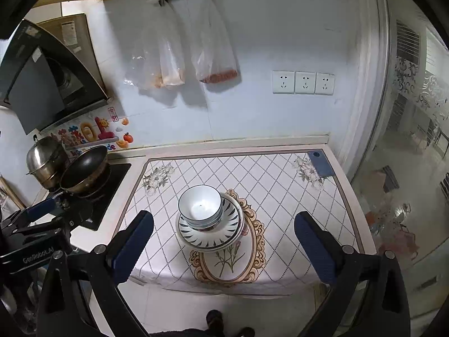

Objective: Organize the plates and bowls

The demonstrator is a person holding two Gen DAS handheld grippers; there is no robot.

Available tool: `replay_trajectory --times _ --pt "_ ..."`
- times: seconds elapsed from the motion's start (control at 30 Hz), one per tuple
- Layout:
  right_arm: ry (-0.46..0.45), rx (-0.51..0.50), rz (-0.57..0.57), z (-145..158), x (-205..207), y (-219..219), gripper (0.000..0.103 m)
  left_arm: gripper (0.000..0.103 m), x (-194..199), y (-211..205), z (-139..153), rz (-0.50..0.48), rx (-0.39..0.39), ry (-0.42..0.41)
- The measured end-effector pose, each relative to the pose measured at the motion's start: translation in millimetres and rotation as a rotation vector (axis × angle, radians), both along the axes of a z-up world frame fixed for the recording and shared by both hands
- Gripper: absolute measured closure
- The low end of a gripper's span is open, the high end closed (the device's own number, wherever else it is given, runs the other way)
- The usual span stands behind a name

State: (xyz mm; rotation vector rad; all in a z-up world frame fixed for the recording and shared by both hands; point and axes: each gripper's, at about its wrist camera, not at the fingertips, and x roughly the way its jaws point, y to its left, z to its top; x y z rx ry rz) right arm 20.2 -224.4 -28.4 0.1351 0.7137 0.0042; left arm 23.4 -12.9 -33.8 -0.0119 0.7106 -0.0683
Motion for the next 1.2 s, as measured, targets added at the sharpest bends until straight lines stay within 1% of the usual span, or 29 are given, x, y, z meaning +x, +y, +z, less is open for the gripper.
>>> replay_trajectory --times 0.1,0.23,0.5,0.83,1.2 --pt "-0.008 -0.005 -0.005 4.1 -14.4 -3.5 0.001 0.0 -13.2 -2.7 4.9 0.007 0.009 -0.02" --pt "-0.015 -0.011 -0.01 6.9 -23.5 -8.0 0.0 0.0 -27.4 -5.3 9.8 0.011 0.012 -0.036" --pt "-0.043 -0.035 -0.017 15.7 -42.5 -12.6 0.0 0.0 -44.0 -10.8 13.4 0.021 0.046 -0.054" --pt "-0.049 -0.046 -0.001 15.9 -51.9 -10.4 0.0 0.0 -47.8 -16.5 12.0 0.015 0.065 -0.046" --pt "-0.046 -0.046 -0.017 13.0 -53.4 -15.5 0.0 0.0 -48.7 -22.7 12.4 0.004 0.07 -0.048"
